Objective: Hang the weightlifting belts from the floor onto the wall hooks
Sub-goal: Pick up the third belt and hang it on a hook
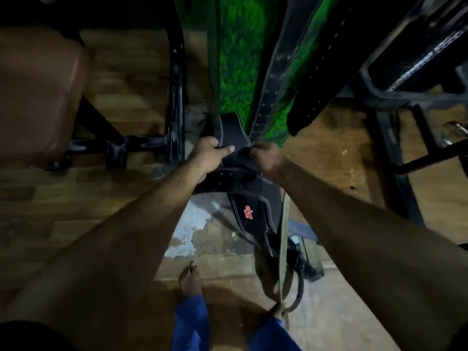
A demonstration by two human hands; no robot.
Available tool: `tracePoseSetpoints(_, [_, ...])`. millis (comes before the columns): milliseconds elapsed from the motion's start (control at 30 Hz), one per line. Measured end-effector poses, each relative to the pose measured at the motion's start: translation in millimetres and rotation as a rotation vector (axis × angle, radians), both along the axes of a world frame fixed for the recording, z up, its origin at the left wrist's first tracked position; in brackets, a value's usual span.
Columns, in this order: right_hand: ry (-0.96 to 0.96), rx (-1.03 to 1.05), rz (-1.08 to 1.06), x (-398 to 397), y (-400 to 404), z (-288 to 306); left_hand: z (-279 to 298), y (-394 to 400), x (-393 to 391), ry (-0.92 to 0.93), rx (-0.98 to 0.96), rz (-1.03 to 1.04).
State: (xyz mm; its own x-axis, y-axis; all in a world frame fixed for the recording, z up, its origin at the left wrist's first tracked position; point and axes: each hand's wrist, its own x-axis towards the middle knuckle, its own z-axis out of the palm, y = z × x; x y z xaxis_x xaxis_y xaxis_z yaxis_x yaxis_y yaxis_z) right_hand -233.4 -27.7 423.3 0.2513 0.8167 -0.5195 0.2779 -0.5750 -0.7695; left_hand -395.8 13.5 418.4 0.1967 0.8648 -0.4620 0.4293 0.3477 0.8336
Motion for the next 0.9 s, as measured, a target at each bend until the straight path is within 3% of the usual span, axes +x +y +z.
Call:
tracePoseSetpoints(400, [0.052,0.417,0.022,39,-13,238,243,-33,51,-0.417,0.206,0.197])
tracePoseSetpoints(700, [0.256,0.721,0.061,53,-38,403,431,-58,73,-0.423,0.467,0.171])
tracePoseSetpoints(900, [0.334,0.834,0.209,59,-50,504,533,-66,72,-0.401,0.591,0.208])
